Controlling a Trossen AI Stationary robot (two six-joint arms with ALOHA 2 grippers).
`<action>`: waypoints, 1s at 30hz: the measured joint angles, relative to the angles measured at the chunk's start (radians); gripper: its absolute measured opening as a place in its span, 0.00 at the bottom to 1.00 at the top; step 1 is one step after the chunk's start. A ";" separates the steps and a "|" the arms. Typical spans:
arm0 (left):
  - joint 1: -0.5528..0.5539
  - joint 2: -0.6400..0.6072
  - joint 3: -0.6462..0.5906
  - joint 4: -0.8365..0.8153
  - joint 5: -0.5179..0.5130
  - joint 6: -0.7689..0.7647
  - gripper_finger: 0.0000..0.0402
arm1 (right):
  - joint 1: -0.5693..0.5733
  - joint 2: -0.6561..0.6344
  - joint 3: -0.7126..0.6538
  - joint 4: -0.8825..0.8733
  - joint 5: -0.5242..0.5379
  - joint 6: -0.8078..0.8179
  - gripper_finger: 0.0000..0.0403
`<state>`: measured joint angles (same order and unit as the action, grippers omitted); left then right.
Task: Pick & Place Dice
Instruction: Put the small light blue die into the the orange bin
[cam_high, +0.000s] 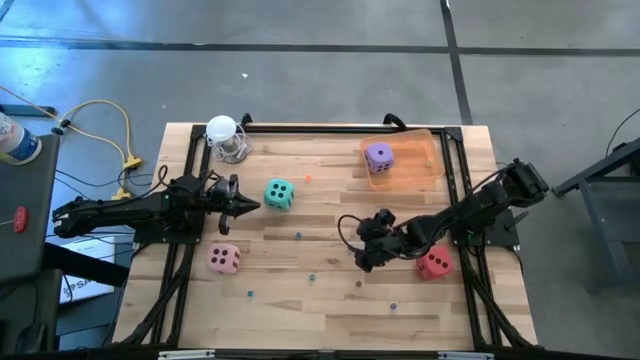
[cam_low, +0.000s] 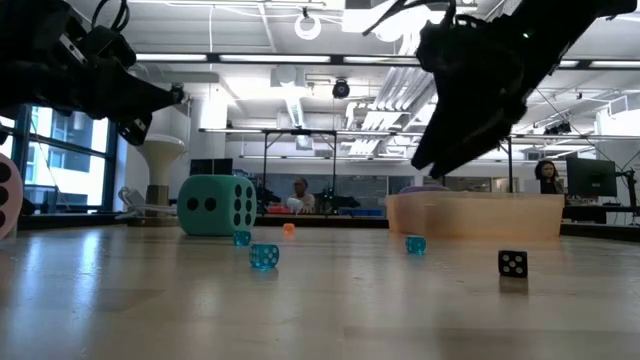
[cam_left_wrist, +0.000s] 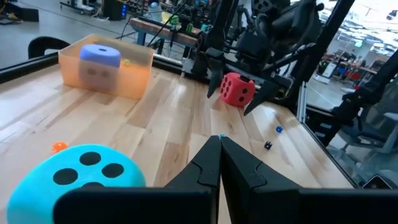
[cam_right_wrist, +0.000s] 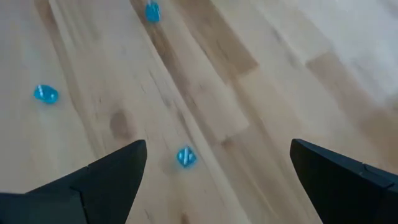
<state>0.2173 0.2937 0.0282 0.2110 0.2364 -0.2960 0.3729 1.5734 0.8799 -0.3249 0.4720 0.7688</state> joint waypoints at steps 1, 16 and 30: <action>0.000 0.001 0.000 0.002 -0.003 -0.007 0.01 | -0.001 0.000 0.000 -0.002 -0.019 0.018 0.96; 0.000 0.002 0.000 0.013 -0.002 -0.009 0.01 | 0.030 0.004 0.000 -0.052 -0.071 0.099 0.96; 0.000 0.003 0.000 0.007 0.064 -0.012 0.01 | 0.027 0.081 0.000 0.023 -0.092 -0.072 0.96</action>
<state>0.2170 0.2964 0.0282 0.2180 0.3004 -0.3080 0.4003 1.6547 0.8803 -0.3024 0.3797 0.6966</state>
